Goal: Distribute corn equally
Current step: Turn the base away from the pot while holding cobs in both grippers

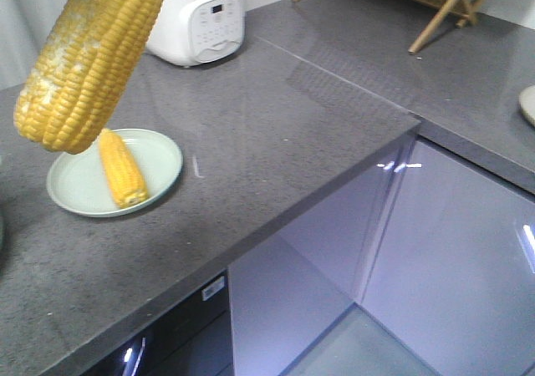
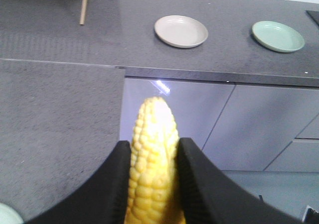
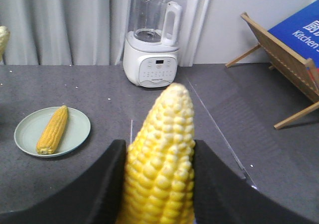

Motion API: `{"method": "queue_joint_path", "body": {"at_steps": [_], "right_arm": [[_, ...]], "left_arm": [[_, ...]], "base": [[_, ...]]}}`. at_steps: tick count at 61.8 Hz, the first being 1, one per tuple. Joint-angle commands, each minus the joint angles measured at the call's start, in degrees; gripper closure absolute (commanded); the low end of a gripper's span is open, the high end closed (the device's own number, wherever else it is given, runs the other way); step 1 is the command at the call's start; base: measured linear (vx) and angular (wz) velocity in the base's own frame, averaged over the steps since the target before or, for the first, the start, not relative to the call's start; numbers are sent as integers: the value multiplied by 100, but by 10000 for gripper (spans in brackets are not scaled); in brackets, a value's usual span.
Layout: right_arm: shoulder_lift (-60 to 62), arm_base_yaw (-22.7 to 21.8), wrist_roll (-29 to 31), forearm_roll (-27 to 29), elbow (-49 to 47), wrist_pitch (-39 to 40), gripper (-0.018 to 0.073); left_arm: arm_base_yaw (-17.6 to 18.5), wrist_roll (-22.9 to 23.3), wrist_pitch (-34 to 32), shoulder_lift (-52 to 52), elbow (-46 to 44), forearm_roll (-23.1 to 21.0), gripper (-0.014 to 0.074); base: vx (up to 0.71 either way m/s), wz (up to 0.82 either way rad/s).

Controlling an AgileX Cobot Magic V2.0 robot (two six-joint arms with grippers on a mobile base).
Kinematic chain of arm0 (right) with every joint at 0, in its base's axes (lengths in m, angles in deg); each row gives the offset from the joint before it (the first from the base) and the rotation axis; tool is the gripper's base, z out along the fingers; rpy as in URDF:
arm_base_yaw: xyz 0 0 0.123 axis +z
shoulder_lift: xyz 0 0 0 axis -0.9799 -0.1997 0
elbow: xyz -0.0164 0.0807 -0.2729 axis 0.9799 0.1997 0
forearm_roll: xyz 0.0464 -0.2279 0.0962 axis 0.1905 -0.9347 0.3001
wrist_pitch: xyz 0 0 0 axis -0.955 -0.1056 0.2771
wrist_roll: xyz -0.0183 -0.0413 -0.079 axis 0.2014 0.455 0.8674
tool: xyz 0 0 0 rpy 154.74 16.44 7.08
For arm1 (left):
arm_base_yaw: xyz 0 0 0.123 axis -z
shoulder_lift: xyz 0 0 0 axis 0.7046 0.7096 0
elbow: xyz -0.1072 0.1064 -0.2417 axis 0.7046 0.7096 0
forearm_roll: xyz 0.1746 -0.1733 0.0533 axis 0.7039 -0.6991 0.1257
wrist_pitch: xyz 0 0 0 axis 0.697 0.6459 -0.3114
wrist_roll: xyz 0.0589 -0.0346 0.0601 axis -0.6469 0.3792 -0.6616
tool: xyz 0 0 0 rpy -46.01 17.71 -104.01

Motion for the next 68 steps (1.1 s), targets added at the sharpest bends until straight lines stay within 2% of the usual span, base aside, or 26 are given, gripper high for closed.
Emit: {"method": "queue_joint_path", "body": {"at_steps": [1,68], "right_arm": [[-28,-5,4,41,-139,479,561],[-28,-5,4,41,-139,479,561]], "left_arm": [[29,64,-173,-171,-147,-181,603],[29,64,-173,-171,-147,-181,603]], "base": [[-2,-37],[-4,-41]]}}
